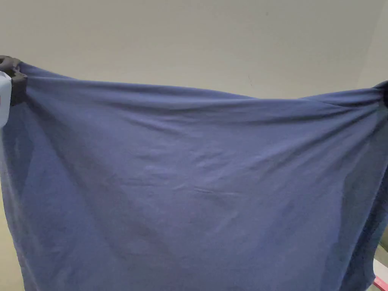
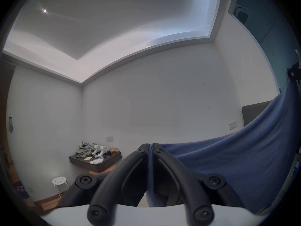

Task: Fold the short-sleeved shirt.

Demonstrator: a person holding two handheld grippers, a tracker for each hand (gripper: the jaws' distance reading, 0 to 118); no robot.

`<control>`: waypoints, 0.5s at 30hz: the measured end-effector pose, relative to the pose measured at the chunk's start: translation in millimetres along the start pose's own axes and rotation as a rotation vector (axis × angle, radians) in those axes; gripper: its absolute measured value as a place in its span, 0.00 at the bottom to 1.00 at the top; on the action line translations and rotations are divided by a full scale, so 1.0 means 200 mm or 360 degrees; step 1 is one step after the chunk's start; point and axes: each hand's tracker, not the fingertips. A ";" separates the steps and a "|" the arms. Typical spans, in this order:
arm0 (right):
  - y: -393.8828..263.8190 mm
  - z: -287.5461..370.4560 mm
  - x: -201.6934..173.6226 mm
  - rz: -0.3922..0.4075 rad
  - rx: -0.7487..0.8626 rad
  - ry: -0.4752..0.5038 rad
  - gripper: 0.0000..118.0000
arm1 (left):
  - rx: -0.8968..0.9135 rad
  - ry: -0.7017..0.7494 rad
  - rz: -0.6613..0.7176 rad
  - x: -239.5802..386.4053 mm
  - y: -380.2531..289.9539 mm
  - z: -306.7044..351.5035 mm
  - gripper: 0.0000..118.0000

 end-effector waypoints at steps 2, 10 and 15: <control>0.06 -0.06 -0.01 0.0022 -0.0003 -0.0004 0.04 | 0.0004 0.0011 -0.0004 -0.02 0.06 -0.07 0.01; 0.12 -0.27 -0.02 0.0046 -0.0026 -0.0041 0.04 | -0.0049 0.0020 -0.0008 0.00 0.20 -0.41 0.01; 0.09 -0.25 -0.03 0.0185 -0.0014 -0.0112 0.04 | -0.0109 0.0015 0.0014 0.04 0.24 -0.63 0.01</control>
